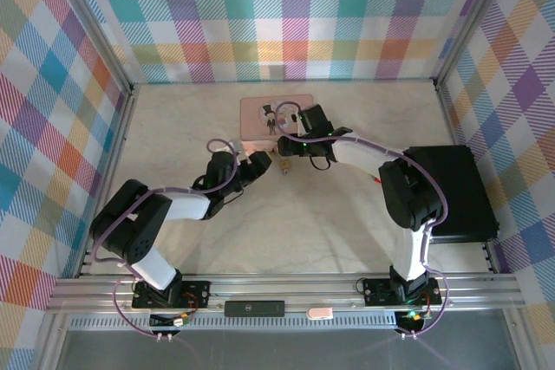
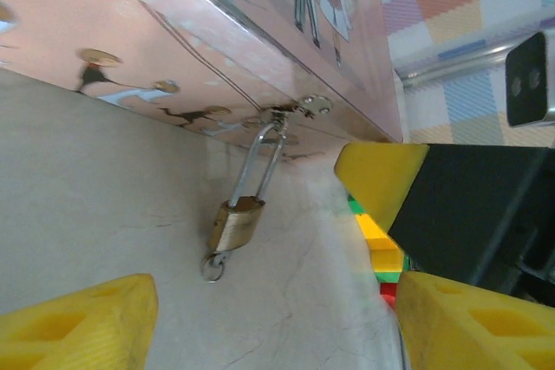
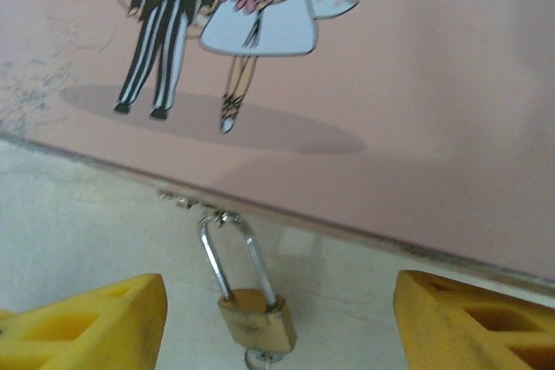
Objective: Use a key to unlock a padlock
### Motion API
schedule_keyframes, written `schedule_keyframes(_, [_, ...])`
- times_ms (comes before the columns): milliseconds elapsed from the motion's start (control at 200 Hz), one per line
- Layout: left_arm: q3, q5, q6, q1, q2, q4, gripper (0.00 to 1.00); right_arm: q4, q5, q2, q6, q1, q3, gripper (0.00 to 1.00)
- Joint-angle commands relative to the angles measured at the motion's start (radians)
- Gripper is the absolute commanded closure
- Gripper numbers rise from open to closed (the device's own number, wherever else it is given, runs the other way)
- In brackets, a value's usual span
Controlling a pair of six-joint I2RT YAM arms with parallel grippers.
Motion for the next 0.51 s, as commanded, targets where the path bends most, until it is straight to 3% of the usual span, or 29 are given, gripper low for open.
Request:
schedule_keyframes(0, [0.1,0.03,0.085,-0.032,0.052,-0.125,0.29,-0.004,-0.004,-0.114,0.007,0.009,-0.062,0.3])
schedule_keyframes(115, [0.187,0.023,0.131,-0.047,0.1,-0.247,0.3,-0.021,0.049,-0.221,0.057,-0.016,-0.142,0.29])
schedule_keyframes(500, [0.378,-0.034,0.235,-0.077,0.25,-0.485,0.39,-0.04,0.02,-0.499,0.125,-0.17,-0.407,0.28])
